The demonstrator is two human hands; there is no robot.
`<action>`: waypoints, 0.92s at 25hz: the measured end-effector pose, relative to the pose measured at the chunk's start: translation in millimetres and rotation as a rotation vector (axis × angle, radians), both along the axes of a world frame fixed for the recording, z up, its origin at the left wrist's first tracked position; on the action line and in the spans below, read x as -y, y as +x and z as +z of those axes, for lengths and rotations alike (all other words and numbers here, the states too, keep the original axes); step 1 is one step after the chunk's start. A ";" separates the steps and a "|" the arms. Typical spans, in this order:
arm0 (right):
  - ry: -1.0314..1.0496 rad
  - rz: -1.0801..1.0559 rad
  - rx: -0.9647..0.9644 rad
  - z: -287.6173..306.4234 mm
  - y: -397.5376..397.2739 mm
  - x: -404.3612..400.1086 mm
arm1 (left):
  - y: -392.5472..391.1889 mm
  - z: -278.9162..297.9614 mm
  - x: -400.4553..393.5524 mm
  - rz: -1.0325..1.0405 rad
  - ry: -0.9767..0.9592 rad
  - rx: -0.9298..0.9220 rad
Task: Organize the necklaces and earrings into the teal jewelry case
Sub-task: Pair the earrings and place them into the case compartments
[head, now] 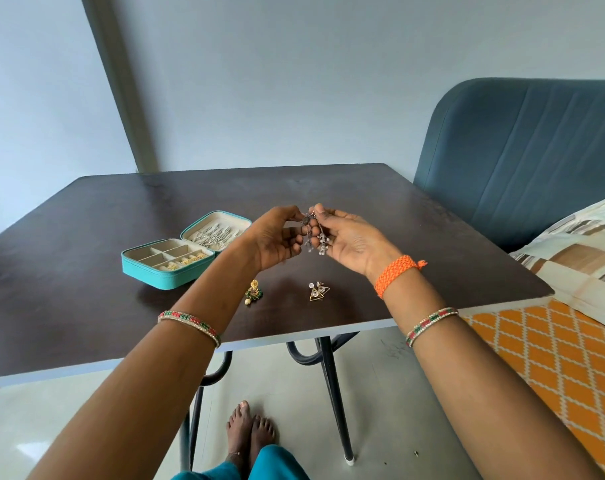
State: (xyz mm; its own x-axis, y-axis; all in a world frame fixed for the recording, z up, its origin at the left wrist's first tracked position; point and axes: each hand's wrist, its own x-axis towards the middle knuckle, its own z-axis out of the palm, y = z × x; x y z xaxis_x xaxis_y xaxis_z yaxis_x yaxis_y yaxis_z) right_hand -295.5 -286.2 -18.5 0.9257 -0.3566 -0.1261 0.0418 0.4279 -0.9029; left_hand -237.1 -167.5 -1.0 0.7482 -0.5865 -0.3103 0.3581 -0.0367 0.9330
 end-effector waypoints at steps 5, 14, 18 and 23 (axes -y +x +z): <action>-0.158 -0.050 0.032 -0.8 0.1 -1.9 | 4.5 -7.4 -3.5 0.030 -0.082 -0.001; -0.162 -0.170 0.081 2.3 -1.5 -10.7 | -1.1 -10.3 -10.5 0.195 -0.013 0.370; -0.216 -0.139 0.097 7.7 -10.1 -11.2 | -7.7 -7.2 -12.6 0.263 0.042 0.607; -0.417 -0.137 0.064 15.1 -32.2 1.1 | -19.0 0.0 -18.7 0.255 0.046 0.801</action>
